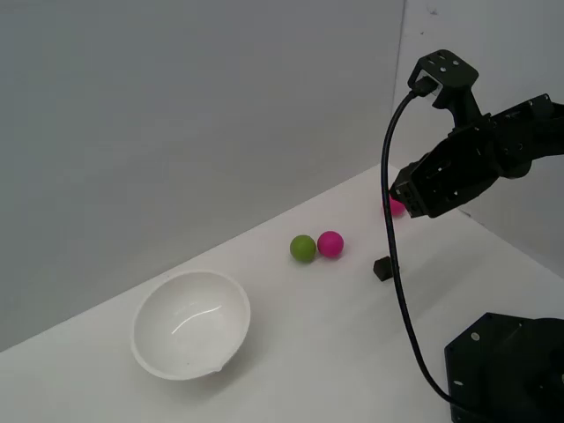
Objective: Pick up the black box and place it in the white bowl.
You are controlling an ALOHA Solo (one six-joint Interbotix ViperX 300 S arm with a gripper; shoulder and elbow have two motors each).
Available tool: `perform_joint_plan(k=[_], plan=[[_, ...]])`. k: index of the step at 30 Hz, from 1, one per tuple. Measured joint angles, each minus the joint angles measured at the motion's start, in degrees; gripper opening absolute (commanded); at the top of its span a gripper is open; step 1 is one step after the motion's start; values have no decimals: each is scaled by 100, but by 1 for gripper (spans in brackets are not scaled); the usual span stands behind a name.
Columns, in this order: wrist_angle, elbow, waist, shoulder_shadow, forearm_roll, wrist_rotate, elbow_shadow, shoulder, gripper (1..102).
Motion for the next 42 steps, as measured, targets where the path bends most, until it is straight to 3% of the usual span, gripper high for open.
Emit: perform_joint_plan(k=[3,10,15,17,22,29,42], plan=[[0,70,-62,-114,-105,9,53,-114,19],[229,62,-35,-413,-176,0,44,-396,49],[501,-62,9,-686,-176,9,-70,-694,80],[712,-149,9,-844,-176,0,-149,-853,101],[1055,-264,-70,-1090,-255,141,-281,-1099,100],[1099,-308,-35,-1301,-272,193,-316,-1292,100],[624,-255,0,-1854,-272,193,-272,-1837,100]])
